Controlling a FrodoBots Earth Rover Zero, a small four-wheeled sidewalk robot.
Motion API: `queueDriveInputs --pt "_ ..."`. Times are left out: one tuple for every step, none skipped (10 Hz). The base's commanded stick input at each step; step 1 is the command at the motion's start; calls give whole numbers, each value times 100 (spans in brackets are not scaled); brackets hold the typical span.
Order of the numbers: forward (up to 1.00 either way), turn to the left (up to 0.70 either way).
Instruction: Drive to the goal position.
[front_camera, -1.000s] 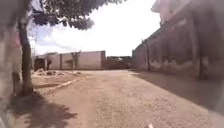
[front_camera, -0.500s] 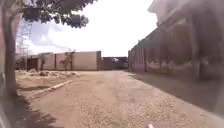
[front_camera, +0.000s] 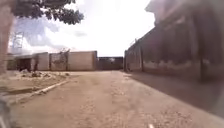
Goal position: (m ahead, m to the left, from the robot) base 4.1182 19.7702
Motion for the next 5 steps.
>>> queueDriveInputs --pt "60 0" --pt "60 0" --pt "60 0" --pt "60 0" --pt "60 0"
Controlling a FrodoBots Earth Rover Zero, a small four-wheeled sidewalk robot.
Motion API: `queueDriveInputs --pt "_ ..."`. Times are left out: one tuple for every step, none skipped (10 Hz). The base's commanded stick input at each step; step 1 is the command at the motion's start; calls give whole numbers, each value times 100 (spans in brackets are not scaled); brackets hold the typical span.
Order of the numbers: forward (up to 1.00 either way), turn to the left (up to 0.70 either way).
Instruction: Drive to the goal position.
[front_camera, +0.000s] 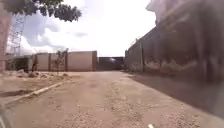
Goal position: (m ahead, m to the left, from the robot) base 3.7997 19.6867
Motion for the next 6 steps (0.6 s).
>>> queueDriveInputs --pt "60 0" --pt "60 0" --pt "60 0" --pt "60 0" --pt "60 0" --pt "60 0"
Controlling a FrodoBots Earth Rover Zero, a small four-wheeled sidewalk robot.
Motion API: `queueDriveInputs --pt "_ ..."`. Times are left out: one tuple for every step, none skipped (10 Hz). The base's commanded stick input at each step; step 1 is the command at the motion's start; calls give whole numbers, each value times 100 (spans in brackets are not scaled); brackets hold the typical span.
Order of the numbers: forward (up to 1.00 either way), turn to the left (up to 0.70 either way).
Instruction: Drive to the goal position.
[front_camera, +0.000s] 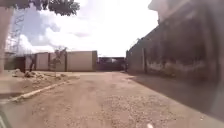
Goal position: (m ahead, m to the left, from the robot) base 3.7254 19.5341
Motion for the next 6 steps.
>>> queueDriveInputs --pt "60 0" --pt "60 0" --pt "60 0" --pt "60 0" --pt "60 0" --pt "60 0"
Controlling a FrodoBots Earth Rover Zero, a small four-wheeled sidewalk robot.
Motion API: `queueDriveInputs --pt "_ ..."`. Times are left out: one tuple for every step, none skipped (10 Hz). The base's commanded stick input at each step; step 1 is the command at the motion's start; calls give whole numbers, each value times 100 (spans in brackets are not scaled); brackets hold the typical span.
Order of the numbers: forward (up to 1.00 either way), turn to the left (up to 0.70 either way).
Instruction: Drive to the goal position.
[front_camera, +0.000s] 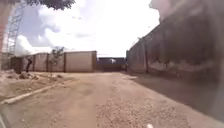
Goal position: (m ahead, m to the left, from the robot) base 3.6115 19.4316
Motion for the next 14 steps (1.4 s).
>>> queueDriveInputs --pt "60 0" --pt "60 0" --pt "60 0" --pt "60 0" --pt "60 0" --pt "60 0" --pt "60 0" --pt "60 0" --pt "60 0" --pt "60 0" --pt "60 0" --pt "60 0" --pt "60 0" --pt "60 0"
